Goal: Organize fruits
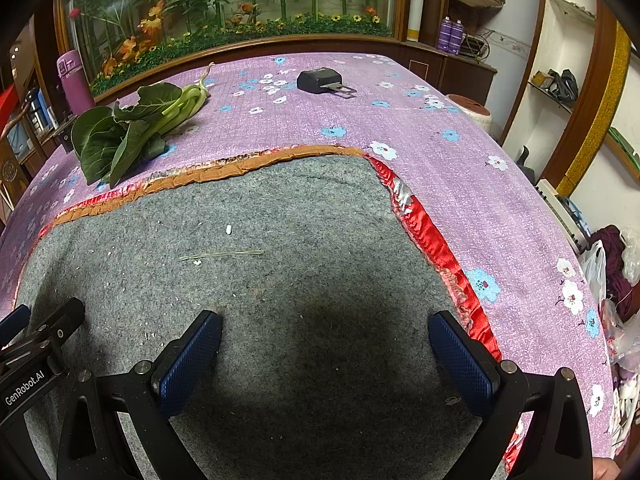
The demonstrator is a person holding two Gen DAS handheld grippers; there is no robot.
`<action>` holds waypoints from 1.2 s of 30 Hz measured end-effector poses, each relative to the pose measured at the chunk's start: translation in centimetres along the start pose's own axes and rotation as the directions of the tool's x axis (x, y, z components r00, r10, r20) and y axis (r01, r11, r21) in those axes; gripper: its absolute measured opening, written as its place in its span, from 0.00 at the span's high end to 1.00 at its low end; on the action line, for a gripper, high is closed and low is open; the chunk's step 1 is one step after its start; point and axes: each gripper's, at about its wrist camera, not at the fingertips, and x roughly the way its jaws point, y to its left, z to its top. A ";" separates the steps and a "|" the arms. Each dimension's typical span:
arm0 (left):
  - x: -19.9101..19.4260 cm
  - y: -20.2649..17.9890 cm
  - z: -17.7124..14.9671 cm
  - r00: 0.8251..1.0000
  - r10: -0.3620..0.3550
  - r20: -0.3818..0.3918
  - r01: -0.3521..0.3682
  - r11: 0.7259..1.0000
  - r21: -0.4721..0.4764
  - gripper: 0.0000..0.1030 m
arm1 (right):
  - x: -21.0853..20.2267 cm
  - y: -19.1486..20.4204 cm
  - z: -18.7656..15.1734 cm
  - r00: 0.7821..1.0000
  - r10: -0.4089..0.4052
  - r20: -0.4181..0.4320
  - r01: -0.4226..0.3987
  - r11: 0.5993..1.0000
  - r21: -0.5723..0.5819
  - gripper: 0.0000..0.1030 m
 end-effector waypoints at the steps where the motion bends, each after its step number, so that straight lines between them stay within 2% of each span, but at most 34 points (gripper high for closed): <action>1: 0.0 0.0 0.0 1.000 0.000 0.000 0.000 1.000 0.000 0.00 | 0.0 0.0 0.0 1.000 0.000 0.000 0.000 1.000 0.000 0.00; 36: -0.3 0.0 0.4 1.000 0.001 -0.001 -0.001 1.000 0.001 0.00 | 0.0 0.0 0.1 1.000 0.000 -0.001 0.000 1.000 0.000 0.00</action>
